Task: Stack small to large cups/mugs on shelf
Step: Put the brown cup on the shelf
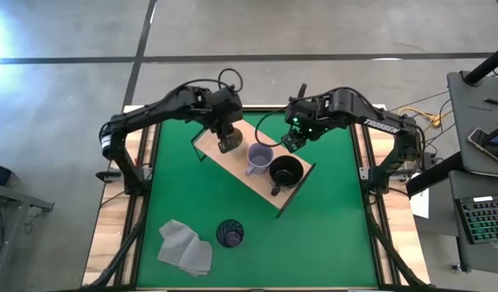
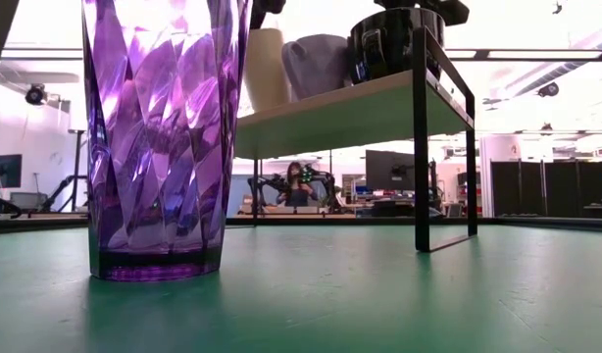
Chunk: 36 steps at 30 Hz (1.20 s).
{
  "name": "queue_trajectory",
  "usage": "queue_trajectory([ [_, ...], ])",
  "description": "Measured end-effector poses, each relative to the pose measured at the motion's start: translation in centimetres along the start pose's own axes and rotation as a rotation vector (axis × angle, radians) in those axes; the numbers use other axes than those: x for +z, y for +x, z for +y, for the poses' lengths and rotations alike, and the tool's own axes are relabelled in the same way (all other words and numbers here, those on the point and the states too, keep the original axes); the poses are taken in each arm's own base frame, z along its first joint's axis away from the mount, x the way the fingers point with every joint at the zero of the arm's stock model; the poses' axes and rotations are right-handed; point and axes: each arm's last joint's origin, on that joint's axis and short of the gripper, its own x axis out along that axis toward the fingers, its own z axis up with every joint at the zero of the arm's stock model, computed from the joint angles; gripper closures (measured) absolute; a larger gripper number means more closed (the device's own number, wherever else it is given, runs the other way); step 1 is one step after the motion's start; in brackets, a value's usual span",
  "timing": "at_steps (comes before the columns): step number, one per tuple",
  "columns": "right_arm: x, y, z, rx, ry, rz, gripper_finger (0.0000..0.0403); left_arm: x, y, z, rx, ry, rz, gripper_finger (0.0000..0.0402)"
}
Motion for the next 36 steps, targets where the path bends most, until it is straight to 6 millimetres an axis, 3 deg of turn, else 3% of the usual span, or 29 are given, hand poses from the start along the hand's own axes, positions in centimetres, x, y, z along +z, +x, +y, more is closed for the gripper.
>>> queue_trajectory([
  [16, -0.28, 0.89, -0.04, -0.021, -0.014, 0.032, 0.0191, -0.18, -0.2, -0.03, -0.065, -0.005, 0.015, 0.04],
  [27, -0.27, 0.45, -0.13, -0.008, -0.008, 0.023, 0.0191, -0.18, -0.26, 0.01, -0.066, -0.008, 0.01, 0.033],
  [36, -0.27, 0.47, -0.14, -0.01, -0.008, 0.021, 0.0191, -0.05, -0.38, -0.01, -0.071, -0.009, -0.009, 0.032],
])
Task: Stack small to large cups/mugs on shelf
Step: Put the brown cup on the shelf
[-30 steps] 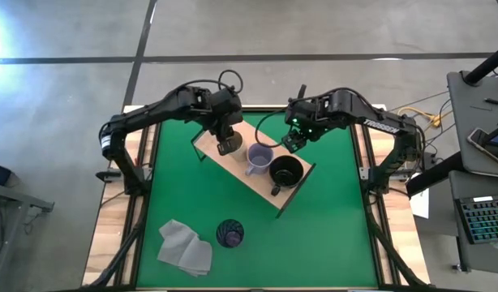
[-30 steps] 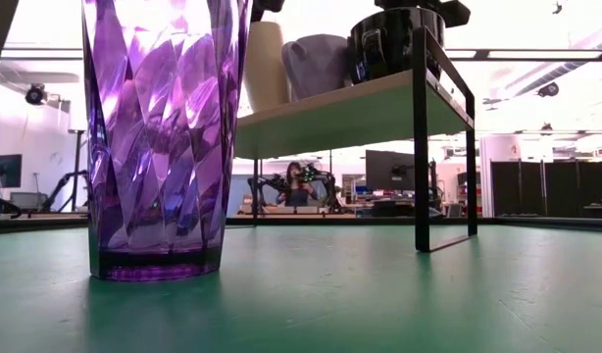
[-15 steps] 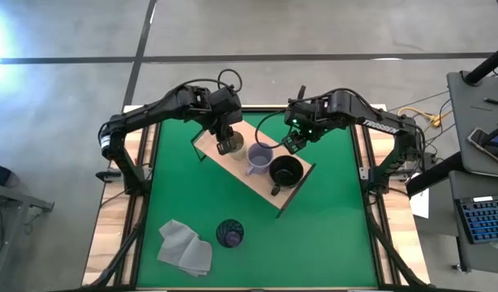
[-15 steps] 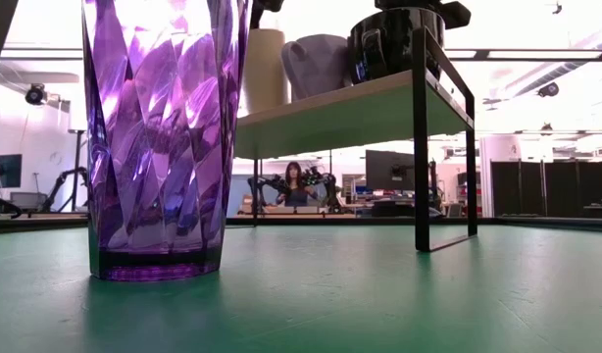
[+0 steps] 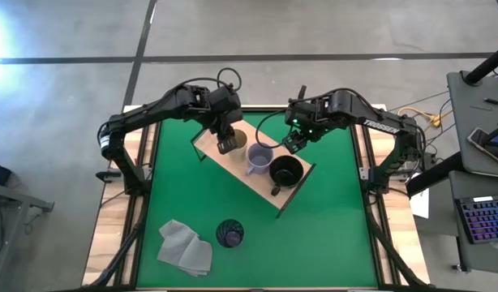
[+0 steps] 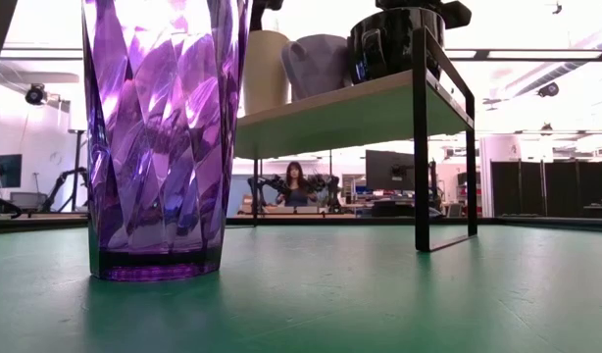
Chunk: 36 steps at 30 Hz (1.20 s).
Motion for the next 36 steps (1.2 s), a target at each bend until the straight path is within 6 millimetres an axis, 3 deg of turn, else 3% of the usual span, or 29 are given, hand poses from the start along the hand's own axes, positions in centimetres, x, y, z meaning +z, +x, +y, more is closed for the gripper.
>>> queue_trajectory([
  [36, -0.2, -0.5, -0.3, 0.003, 0.006, -0.016, 0.0191, 1.2, 0.3, 1.3, 0.026, -0.011, -0.125, 0.032],
])
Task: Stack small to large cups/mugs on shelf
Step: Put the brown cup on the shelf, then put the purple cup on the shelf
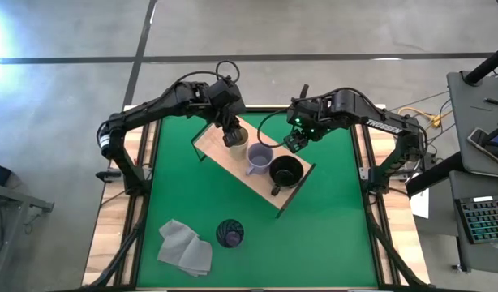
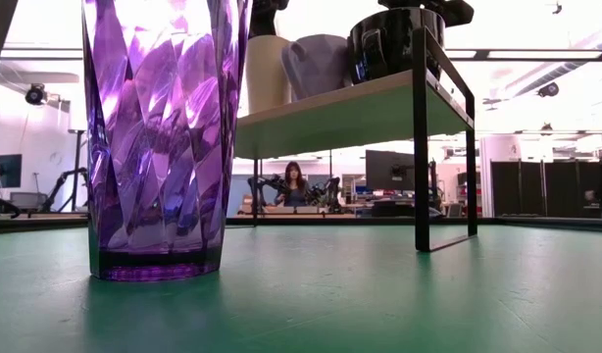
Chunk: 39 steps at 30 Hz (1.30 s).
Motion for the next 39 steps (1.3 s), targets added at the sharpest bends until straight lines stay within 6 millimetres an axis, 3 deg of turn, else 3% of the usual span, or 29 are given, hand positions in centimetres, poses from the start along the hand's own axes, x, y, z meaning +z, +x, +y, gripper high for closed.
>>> queue_trajectory([
  [5, 0.0, 0.0, 0.0, 0.0, 0.0, 0.0, 0.0191, -0.2, -0.8, 0.0, -0.001, 0.0, -0.005, 0.032],
  [11, 0.0, 0.0, 0.0, -0.001, -0.002, 0.001, 0.0191, -1.1, -4.8, -0.1, -0.024, -0.005, -0.091, 0.032],
  [16, 0.0, 0.0, 0.0, -0.001, -0.011, 0.001, 0.0191, -3.6, -8.8, -0.6, -0.089, -0.108, -0.098, 0.032],
  [19, 0.0, 0.0, 0.0, -0.001, -0.021, 0.001, 0.0191, -5.7, -10.0, -1.4, -0.126, -0.158, -0.077, 0.032],
  [29, 0.3, 0.1, -0.3, 0.0, -0.023, 0.005, 0.0191, -13.2, -9.0, -3.8, -0.206, -0.401, 0.062, 0.032],
  [34, 0.4, -0.3, -1.1, 0.004, 0.024, -0.008, 0.0191, -14.9, -7.9, -5.4, -0.28, -0.442, 0.049, 0.032],
  [39, 0.3, -1.0, -1.7, 0.012, 0.108, -0.025, 0.0191, -15.3, -7.5, -6.7, -0.328, -0.414, 0.043, 0.032],
])
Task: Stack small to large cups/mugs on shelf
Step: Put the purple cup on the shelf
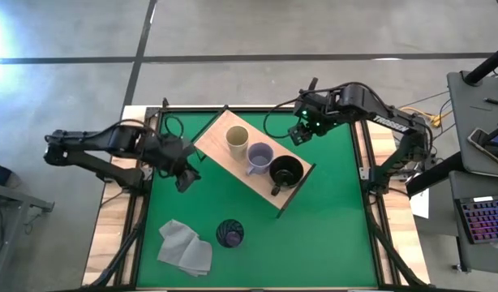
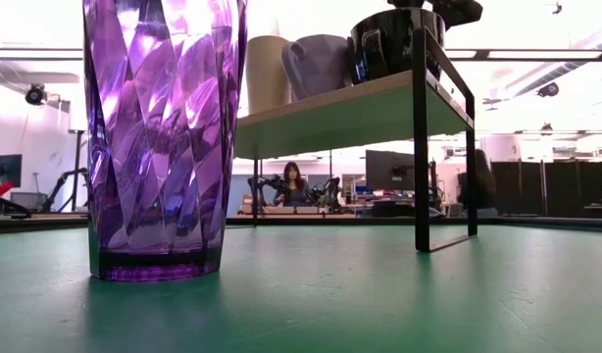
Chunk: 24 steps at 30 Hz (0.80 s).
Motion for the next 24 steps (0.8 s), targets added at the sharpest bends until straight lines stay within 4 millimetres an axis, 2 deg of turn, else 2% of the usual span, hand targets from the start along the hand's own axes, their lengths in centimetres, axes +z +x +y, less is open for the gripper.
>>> queue_trajectory([
  [5, -0.4, -0.2, 0.3, 0.01, -0.001, -0.001, 0.0191, -0.8, 0.9, -1.4, 0.003, 0.003, 0.014, 0.032],
  [12, -0.8, -0.7, 0.2, 0.028, -0.117, -0.005, 0.0191, -0.9, 3.4, -4.5, 0.075, -0.081, 0.015, 0.032],
  [18, -1.3, -2.1, -0.7, 0.069, -0.164, -0.026, 0.0191, -0.6, 6.6, -7.3, 0.122, -0.11, 0.07, 0.032],
  [24, -2.0, -3.8, -1.9, 0.106, -0.183, -0.064, 0.0191, -1.5, 9.5, -9.5, 0.127, -0.073, 0.182, 0.032],
])
